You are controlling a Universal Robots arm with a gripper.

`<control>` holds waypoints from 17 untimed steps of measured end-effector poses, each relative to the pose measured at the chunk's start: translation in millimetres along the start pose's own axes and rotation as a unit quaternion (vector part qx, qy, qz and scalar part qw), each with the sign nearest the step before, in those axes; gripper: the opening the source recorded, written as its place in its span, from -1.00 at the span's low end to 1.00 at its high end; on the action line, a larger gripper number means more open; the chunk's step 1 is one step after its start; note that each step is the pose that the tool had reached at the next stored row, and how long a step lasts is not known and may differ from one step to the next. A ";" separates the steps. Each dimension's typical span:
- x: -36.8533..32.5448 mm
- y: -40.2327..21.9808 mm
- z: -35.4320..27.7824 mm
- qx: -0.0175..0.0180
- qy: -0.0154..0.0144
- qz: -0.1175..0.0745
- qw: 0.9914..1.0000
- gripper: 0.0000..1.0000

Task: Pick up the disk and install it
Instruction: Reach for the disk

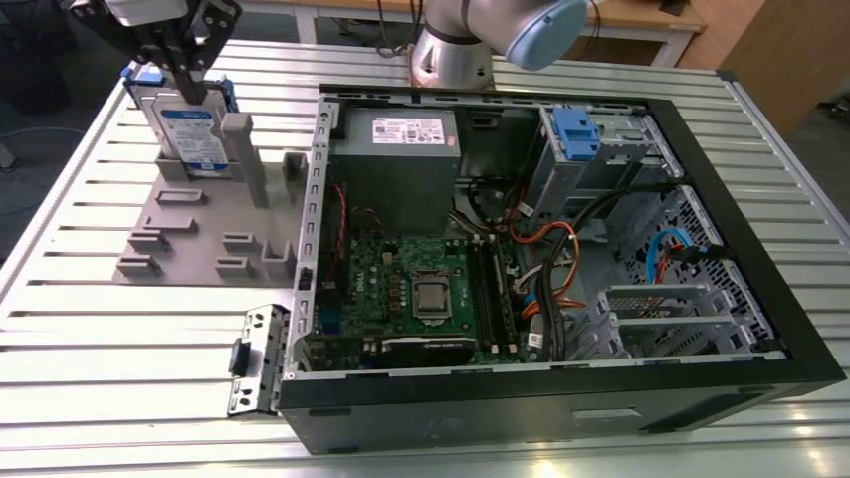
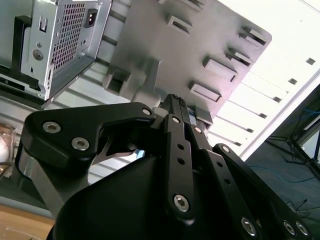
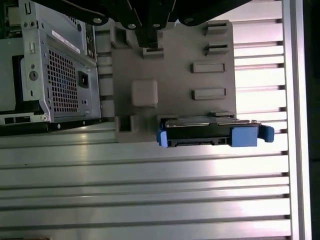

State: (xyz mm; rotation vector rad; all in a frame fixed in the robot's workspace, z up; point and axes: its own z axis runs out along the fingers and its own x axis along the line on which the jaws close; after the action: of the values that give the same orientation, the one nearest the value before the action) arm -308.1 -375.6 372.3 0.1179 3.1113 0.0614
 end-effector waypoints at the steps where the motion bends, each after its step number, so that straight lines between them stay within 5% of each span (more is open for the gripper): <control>1: 0.5 2.3 0.3 0.000 0.000 0.000 1.000 -0.80; 8: 6.9 26.6 2.8 0.000 0.000 0.000 1.000 -0.80; 17: 27.5 28.0 11.2 0.004 0.000 0.000 1.000 -0.80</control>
State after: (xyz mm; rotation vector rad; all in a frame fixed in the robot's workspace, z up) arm -333.0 -345.2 361.5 0.1175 3.1112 0.0491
